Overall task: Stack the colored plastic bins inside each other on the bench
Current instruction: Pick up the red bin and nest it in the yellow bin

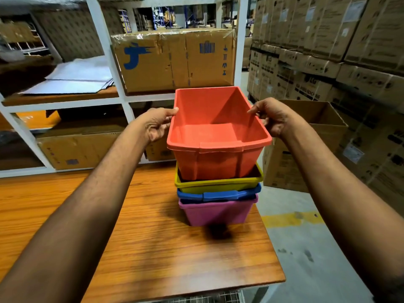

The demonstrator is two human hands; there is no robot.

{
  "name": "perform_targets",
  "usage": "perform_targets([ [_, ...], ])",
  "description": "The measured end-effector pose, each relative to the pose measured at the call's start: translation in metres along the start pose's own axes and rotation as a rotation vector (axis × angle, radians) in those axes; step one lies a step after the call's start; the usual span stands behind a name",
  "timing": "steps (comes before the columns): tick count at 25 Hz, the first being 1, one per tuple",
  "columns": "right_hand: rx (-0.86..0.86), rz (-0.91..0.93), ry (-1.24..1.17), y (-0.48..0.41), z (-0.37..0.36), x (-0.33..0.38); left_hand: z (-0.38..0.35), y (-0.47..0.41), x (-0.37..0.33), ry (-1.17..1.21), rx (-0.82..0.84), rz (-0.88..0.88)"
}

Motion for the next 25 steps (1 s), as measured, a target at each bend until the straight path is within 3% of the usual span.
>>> perform_targets([
  [10,-0.076,-0.104,0.112,-0.009,0.018,-0.050,-0.004,0.002,0.057,-0.061,-0.056,0.114],
  [16,-0.104,-0.078,0.141,-0.001,0.022,-0.056,-0.009,0.011,0.062,-0.086,-0.118,0.057],
  [21,-0.282,0.303,0.288,0.029,0.027,-0.027,0.010,0.041,0.051,-0.097,-0.363,-0.116],
  [23,-0.228,0.460,0.298,0.062,0.012,-0.018,0.014,0.074,0.047,-0.088,-0.437,-0.223],
  [25,-0.068,0.532,0.284,0.102,-0.010,-0.021,0.010,0.117,0.052,-0.068,-0.477,-0.315],
])
Point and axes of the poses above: each hand's wrist, its own y-axis away from the middle knuckle, its own z-axis out of the back of the hand, x = y × z, the point moved 6 cm from there along -y, towards the middle knuckle, and after that the axes turned 13 degrees about -y, right-handed, at the moved point
